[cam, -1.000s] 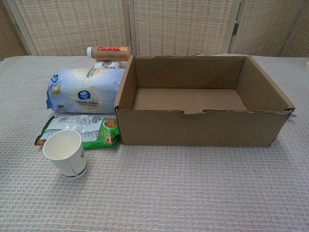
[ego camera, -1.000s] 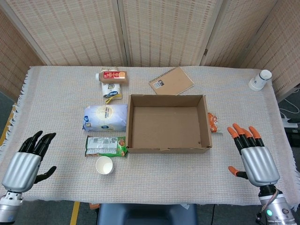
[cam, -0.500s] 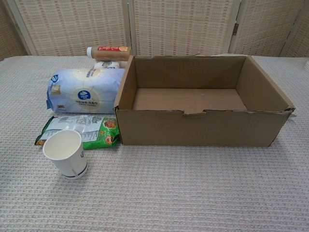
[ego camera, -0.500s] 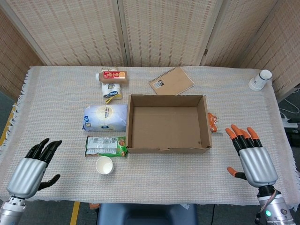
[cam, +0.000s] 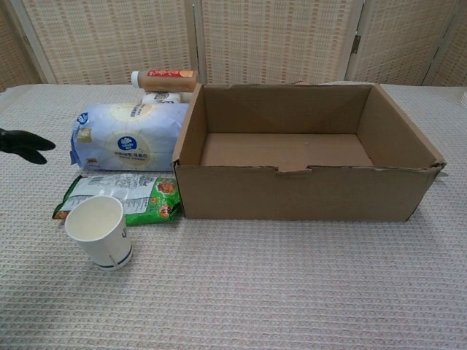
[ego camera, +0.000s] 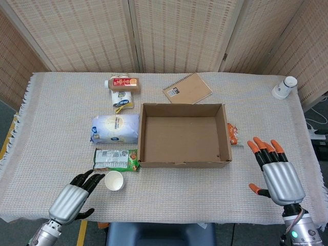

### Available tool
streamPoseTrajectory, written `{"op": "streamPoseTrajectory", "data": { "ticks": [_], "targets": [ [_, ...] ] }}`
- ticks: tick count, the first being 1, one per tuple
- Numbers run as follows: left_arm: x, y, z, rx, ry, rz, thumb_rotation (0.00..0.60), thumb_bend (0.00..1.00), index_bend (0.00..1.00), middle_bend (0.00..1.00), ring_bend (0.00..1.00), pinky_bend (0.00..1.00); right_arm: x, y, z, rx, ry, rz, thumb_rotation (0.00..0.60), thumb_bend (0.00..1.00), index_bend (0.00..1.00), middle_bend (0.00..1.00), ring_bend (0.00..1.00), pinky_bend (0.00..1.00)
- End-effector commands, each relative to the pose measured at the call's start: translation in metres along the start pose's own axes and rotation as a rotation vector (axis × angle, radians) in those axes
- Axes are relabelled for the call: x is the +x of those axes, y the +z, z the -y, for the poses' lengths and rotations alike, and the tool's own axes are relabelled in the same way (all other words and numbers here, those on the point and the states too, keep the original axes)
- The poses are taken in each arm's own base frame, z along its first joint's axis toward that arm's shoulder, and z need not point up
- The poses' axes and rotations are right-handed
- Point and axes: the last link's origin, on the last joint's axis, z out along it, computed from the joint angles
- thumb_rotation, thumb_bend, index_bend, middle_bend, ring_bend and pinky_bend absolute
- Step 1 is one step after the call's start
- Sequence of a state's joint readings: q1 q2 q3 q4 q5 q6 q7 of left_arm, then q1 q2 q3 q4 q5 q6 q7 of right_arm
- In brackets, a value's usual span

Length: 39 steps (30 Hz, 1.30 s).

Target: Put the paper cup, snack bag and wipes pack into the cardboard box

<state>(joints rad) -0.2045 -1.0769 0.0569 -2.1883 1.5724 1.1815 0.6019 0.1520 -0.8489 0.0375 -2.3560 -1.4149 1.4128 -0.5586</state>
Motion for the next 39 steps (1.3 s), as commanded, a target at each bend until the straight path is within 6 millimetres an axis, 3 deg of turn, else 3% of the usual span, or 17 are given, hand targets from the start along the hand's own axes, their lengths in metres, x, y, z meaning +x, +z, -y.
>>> {"op": "streamPoseTrajectory", "data": {
  "ticks": [1, 16, 32, 39],
  "targets": [
    [-0.006, 0.015, -0.006, -0.023, 0.002, 0.005, 0.6, 0.19, 0.0, 0.11, 0.02, 0.17, 0.0, 0.0, 0.0, 0.0, 0.0, 0.004, 0.6, 0.08, 0.03, 0.0, 0.0, 0.0],
    [-0.023, 0.063, 0.006, 0.029, 0.024, 0.058, 0.6, 0.19, 0.01, 0.1, 0.02, 0.17, -0.001, 0.002, -0.002, -0.01, -0.001, 0.015, 0.6, 0.08, 0.03, 0.0, 0.0, 0.0],
    [-0.034, 0.08, 0.011, 0.063, -0.01, 0.103, 0.6, 0.19, 0.03, 0.11, 0.02, 0.19, -0.001, 0.005, -0.003, -0.025, -0.004, 0.015, 0.6, 0.08, 0.03, 0.0, 0.0, 0.0],
    [-0.033, 0.074, 0.011, 0.077, -0.005, 0.099, 0.6, 0.19, 0.06, 0.11, 0.02, 0.2, -0.001, 0.006, -0.004, -0.03, -0.003, 0.017, 0.6, 0.08, 0.03, 0.0, 0.0, 0.0]
  ]
}}
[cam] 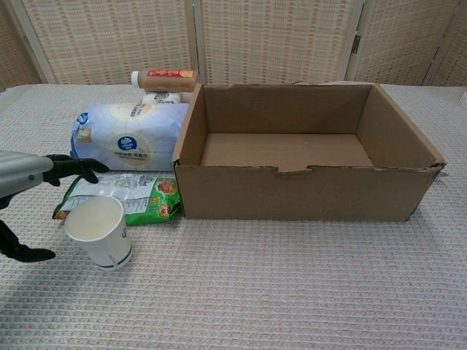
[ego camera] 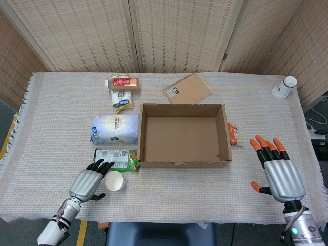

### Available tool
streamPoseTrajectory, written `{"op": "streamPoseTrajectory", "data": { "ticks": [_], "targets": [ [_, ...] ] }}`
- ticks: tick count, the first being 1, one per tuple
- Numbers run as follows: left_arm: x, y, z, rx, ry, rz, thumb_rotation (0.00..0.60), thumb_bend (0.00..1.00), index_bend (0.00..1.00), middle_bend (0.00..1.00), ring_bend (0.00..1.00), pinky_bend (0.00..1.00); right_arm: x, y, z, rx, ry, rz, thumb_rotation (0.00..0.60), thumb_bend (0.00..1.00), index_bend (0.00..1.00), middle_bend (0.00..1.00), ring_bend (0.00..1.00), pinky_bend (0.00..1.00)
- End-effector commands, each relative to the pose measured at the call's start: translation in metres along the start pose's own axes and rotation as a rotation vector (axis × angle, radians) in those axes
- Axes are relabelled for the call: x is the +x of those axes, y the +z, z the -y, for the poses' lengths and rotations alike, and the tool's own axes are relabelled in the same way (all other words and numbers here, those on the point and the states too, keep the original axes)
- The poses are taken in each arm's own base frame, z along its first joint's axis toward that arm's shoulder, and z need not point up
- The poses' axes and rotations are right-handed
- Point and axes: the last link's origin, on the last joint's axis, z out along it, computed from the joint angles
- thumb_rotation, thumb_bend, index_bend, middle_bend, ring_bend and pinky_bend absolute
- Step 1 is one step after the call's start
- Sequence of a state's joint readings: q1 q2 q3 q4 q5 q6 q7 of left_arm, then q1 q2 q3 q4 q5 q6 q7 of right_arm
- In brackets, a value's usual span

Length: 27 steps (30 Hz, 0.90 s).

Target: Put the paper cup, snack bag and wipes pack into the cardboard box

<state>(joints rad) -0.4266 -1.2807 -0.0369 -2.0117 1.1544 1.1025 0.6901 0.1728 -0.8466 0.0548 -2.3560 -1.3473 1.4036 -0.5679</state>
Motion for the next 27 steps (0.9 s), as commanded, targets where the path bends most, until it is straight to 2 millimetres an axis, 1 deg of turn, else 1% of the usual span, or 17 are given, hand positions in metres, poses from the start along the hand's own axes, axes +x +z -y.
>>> {"op": "streamPoseTrajectory", "data": {
  "ticks": [1, 7, 16, 27],
  "targets": [
    [0.0, -0.005, -0.001, 0.005, 0.0, -0.005, 0.6, 0.19, 0.07, 0.11, 0.02, 0.2, 0.0, 0.0, 0.0, -0.002, 0.0, 0.001, 0.6, 0.08, 0.03, 0.0, 0.0, 0.0],
    [-0.004, -0.007, -0.004, 0.019, -0.01, 0.004, 0.6, 0.19, 0.08, 0.13, 0.03, 0.21, -0.001, 0.001, 0.0, 0.0, 0.0, 0.005, 0.6, 0.08, 0.03, 0.0, 0.0, 0.0],
    [-0.015, 0.004, -0.022, 0.016, 0.014, 0.012, 0.6, 0.19, 0.08, 0.14, 0.04, 0.22, 0.001, 0.0, 0.0, 0.006, 0.006, 0.002, 0.6, 0.08, 0.03, 0.0, 0.0, 0.0],
    [-0.013, 0.013, -0.027, 0.016, 0.022, 0.013, 0.6, 0.19, 0.09, 0.14, 0.04, 0.22, 0.003, 0.0, -0.001, 0.008, 0.011, 0.002, 0.6, 0.08, 0.04, 0.0, 0.0, 0.0]
  ]
}}
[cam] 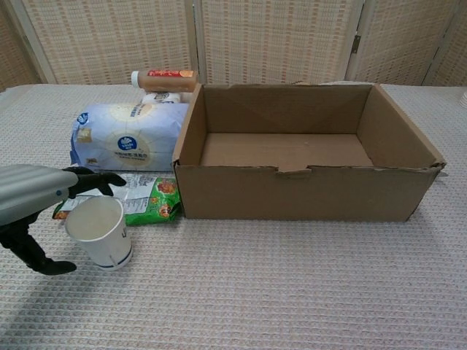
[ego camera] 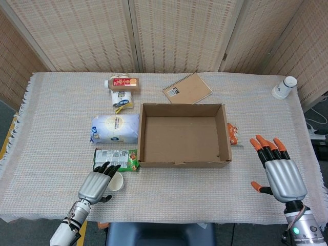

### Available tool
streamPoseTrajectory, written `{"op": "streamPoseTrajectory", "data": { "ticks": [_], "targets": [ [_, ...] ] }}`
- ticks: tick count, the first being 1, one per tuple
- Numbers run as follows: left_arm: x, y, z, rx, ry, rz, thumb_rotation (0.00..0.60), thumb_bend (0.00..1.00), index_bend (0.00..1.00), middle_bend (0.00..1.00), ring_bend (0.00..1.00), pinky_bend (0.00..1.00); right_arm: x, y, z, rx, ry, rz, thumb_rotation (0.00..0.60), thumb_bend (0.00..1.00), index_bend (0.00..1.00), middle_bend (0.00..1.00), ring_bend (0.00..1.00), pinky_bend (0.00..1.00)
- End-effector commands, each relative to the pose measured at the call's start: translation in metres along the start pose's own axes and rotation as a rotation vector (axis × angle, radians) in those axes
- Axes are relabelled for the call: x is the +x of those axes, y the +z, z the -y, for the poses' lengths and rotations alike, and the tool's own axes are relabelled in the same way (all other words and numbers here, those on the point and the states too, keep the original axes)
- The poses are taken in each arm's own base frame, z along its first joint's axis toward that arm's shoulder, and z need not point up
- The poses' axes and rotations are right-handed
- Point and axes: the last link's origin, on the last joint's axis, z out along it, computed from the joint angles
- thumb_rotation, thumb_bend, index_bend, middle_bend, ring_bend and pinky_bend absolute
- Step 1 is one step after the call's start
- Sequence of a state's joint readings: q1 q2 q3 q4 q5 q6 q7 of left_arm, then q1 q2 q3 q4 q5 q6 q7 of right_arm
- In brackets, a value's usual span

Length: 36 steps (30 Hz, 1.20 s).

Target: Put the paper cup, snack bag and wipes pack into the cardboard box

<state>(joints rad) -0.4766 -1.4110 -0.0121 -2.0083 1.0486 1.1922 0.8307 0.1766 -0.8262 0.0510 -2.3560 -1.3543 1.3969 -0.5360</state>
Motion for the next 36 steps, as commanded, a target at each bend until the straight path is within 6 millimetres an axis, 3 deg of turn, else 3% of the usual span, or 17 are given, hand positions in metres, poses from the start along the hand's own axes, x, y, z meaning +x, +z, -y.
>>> {"op": "streamPoseTrajectory", "data": {
  "ticks": [1, 10, 18, 25, 30, 36],
  "targets": [
    [0.0, 0.002, -0.002, -0.005, 0.002, 0.001, 0.6, 0.19, 0.1, 0.15, 0.04, 0.22, 0.0, 0.0, 0.0, 0.0, 0.0, 0.0, 0.6, 0.08, 0.04, 0.0, 0.0, 0.0],
    [0.001, 0.007, -0.006, -0.019, 0.005, -0.009, 0.6, 0.21, 0.22, 0.21, 0.1, 0.3, 0.0, 0.001, -0.001, -0.007, -0.002, 0.002, 0.6, 0.08, 0.04, 0.0, 0.0, 0.0],
    [-0.002, 0.01, -0.004, -0.011, 0.018, -0.02, 0.6, 0.27, 0.37, 0.32, 0.21, 0.45, 0.002, 0.002, -0.002, -0.011, 0.001, -0.005, 0.6, 0.08, 0.04, 0.0, 0.0, 0.0],
    [0.007, 0.006, -0.003, -0.006, 0.025, -0.037, 0.6, 0.29, 0.41, 0.38, 0.26, 0.51, 0.001, 0.002, -0.002, -0.01, 0.0, -0.002, 0.6, 0.08, 0.04, 0.0, 0.0, 0.0],
    [0.028, -0.002, 0.0, -0.006, 0.057, -0.059, 0.6, 0.29, 0.41, 0.39, 0.26, 0.51, 0.001, 0.001, -0.002, -0.012, 0.0, -0.006, 0.6, 0.08, 0.04, 0.0, 0.0, 0.0],
    [0.072, -0.017, 0.004, 0.011, 0.138, -0.105, 0.6, 0.29, 0.41, 0.4, 0.27, 0.52, 0.001, 0.002, -0.001, -0.011, -0.001, -0.002, 0.6, 0.08, 0.04, 0.0, 0.0, 0.0]
  ]
}}
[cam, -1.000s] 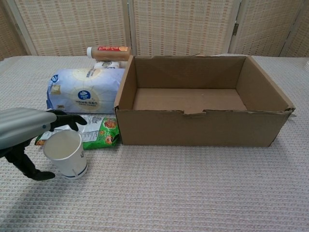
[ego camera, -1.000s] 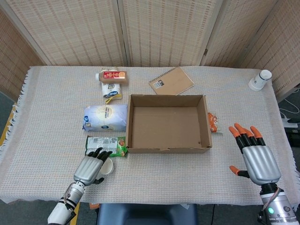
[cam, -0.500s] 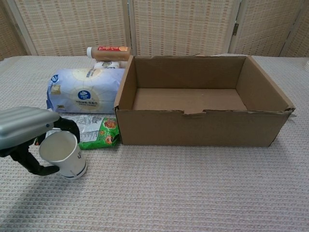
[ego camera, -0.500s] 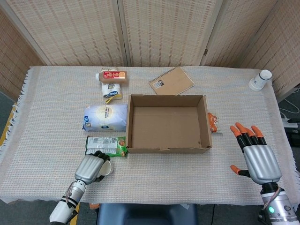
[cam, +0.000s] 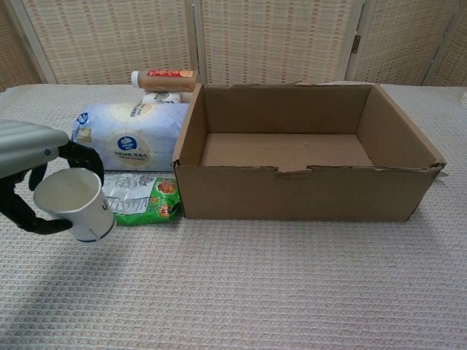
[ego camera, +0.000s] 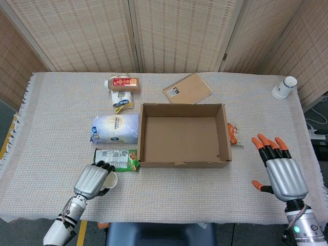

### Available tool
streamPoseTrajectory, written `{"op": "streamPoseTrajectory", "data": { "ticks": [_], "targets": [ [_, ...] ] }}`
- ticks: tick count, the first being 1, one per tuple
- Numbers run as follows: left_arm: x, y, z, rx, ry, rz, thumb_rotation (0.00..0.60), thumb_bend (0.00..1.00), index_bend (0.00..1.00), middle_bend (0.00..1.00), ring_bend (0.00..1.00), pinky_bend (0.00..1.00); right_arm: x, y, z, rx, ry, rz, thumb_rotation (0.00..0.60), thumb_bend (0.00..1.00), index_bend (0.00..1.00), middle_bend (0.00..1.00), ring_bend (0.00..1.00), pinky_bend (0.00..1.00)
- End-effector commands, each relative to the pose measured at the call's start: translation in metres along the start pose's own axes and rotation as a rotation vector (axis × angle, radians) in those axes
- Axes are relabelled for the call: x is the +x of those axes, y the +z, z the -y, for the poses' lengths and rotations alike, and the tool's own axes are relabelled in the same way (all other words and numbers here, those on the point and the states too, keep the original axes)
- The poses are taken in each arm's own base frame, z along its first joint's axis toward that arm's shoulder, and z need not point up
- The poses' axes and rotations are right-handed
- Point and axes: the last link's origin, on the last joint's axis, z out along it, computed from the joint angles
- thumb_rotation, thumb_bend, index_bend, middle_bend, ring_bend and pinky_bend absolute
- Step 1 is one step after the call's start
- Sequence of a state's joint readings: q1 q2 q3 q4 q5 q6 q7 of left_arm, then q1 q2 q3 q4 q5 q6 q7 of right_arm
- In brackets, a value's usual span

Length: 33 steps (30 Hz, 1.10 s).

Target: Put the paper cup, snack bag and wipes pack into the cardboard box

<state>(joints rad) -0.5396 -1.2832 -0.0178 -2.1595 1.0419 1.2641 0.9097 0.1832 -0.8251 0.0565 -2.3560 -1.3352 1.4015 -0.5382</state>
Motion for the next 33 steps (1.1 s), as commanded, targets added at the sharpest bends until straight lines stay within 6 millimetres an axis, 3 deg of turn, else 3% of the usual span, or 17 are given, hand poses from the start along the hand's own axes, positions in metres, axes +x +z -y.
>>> {"op": "streamPoseTrajectory", "data": {
  "ticks": [1, 4, 11, 22, 31, 33],
  "targets": [
    [0.032, -0.006, 0.004, 0.014, 0.066, -0.032, 0.6, 0.29, 0.41, 0.4, 0.27, 0.52, 0.0, 0.0, 0.0, 0.001, 0.0, 0.001, 0.6, 0.08, 0.04, 0.0, 0.0, 0.0],
    [0.056, -0.01, 0.003, 0.015, 0.103, -0.046, 0.6, 0.29, 0.41, 0.41, 0.27, 0.52, 0.0, 0.0, 0.001, 0.003, 0.002, -0.004, 0.6, 0.08, 0.04, 0.0, 0.0, 0.0],
    [0.088, 0.003, -0.005, -0.042, 0.142, -0.142, 0.6, 0.29, 0.41, 0.41, 0.27, 0.52, 0.002, -0.001, 0.0, 0.005, 0.005, -0.014, 0.6, 0.08, 0.04, 0.0, 0.0, 0.0],
    [0.134, 0.036, -0.052, -0.144, 0.18, -0.218, 0.6, 0.29, 0.41, 0.42, 0.28, 0.51, 0.006, -0.002, -0.002, 0.003, 0.013, -0.025, 0.6, 0.08, 0.04, 0.0, 0.0, 0.0],
    [0.149, 0.068, -0.109, -0.194, 0.183, -0.209, 0.6, 0.29, 0.44, 0.47, 0.31, 0.51, 0.007, -0.001, -0.002, 0.004, 0.016, -0.022, 0.6, 0.08, 0.04, 0.0, 0.0, 0.0],
    [0.149, 0.07, -0.112, -0.194, 0.183, -0.209, 0.6, 0.29, 0.44, 0.47, 0.31, 0.51, 0.007, -0.001, -0.002, 0.005, 0.017, -0.022, 0.6, 0.08, 0.04, 0.0, 0.0, 0.0]
  ]
}}
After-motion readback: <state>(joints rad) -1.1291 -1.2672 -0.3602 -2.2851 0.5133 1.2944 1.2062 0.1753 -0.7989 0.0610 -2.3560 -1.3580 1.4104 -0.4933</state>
